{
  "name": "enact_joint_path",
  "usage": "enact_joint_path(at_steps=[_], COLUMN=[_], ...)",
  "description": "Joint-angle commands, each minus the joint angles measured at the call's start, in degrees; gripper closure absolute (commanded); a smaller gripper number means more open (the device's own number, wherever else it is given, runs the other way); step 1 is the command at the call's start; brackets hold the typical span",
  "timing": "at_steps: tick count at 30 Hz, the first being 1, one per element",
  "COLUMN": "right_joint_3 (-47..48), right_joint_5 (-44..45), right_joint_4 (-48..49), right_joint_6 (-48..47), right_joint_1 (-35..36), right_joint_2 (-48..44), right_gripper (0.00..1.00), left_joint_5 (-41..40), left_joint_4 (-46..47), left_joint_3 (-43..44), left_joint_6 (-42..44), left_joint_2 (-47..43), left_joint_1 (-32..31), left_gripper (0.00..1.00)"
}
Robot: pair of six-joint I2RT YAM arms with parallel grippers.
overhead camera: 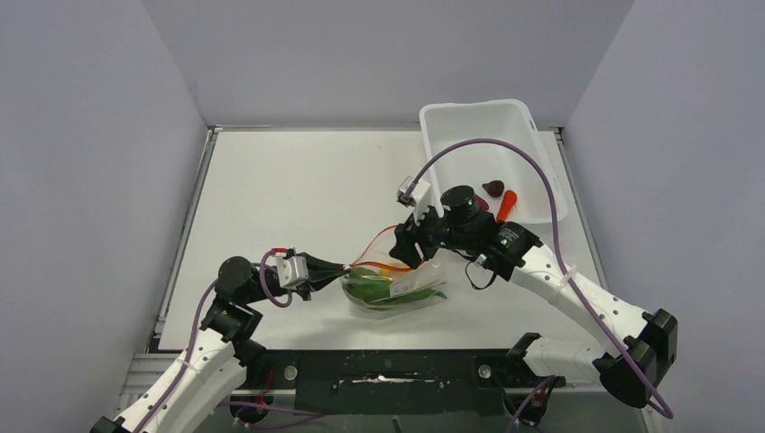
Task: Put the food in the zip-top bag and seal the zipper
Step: Place the fake vegetable in the zipper food storage bag, then pick up the fake vegetable from the bin.
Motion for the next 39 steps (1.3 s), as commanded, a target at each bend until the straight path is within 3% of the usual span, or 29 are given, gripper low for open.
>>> enact_joint_path(at_steps=[1,13,21,26,30,33,37,39], right_joint_3=[4.04,7.84,8.67,11.55,13.03,18.38,24.25,26.80], right_joint_5=[0.05,9.52,23.88,34.07,31.07,24.75,30.98,29.68], right_joint_4=[1.12,5.04,7.99,7.76,9.36,4.84,-1.61,-3.56], right_joint_6=[0.52,15.15,15.09,15.68,12.80,13.81,13.10,11.10], right_joint_1=[0.52,-2.53,-11.68,-17.03,-24.68,-31.35,-35.98,-38.91], right_joint_2=[-1.31,-1.45,-0.59,5.75,11.55,16.80,23.37,26.31], right_gripper=[0.40,0.37,0.34,0.32,0.29,0.31,0.32,0.32], left_joint_5=[-0.18,-0.17,-3.72,-5.38,-5.34,-7.58,-12.46,-14.07], left_joint_4=[1.25,1.01,0.60,3.37,2.40,4.30,7.75,11.53], left_joint_3=[2.73,2.73,1.11,0.17,1.65,2.53,4.83,4.68], left_joint_6=[0.04,0.77,3.22,1.20,2.01,0.96,-5.04,-8.18], left_joint_2=[-0.50,-0.36,-0.42,3.07,7.17,10.85,13.81,14.87], left_joint_1=[-0.42,-0.41,-0.54,-1.47,-1.47,-1.55,-2.05,-2.25], left_gripper=[1.00,1.00,1.00,1.00,1.00,1.00,1.00,1.00])
